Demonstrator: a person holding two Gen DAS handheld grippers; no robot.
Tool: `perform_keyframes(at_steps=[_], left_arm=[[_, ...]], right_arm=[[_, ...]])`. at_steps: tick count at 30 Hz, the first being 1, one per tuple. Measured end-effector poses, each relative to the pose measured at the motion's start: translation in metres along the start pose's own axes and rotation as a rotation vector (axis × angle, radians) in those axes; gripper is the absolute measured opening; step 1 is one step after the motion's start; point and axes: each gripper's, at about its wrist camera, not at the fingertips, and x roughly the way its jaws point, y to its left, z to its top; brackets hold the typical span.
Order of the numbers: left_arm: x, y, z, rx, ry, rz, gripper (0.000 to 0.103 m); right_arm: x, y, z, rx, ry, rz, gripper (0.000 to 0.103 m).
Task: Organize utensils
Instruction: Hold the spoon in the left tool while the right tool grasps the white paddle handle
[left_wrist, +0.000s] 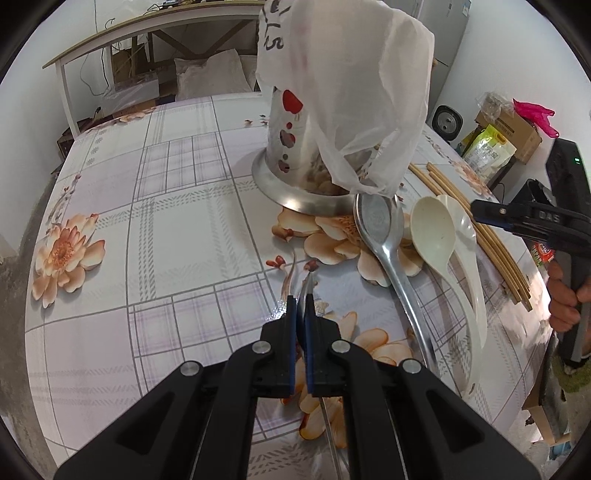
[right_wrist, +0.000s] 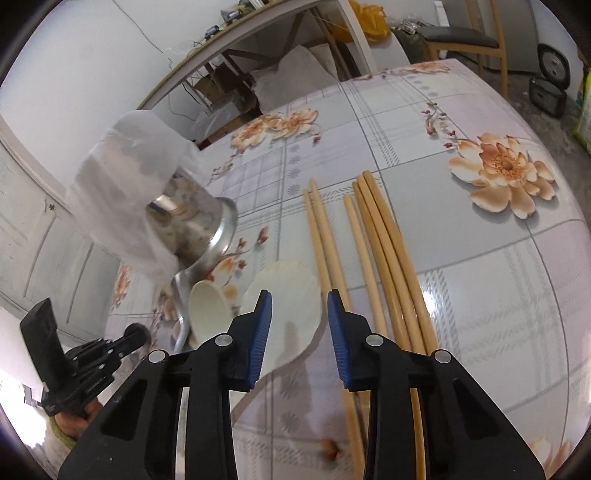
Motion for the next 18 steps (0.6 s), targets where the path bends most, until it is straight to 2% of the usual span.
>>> perform_keyframes(at_steps=[7, 12, 18], left_arm=[[-0.001, 0.004, -0.001, -0.015, -0.001, -0.001, 0.003], [-0.001, 0.002, -0.001, 0.001, 0.001, 0.007, 0.003], [-0.001, 0.000, 0.001, 0.005, 0.005, 0.014, 0.003]], right_arm=[[0.012, -0.001, 0.008, -0.042, 0.035, -0.001, 0.022], [0.016, 0.002, 0.006, -0.082, 0.055, -0.019, 0.007], [0.006, 0.005, 0.002, -0.106, 0.031, -0.009, 0.004]])
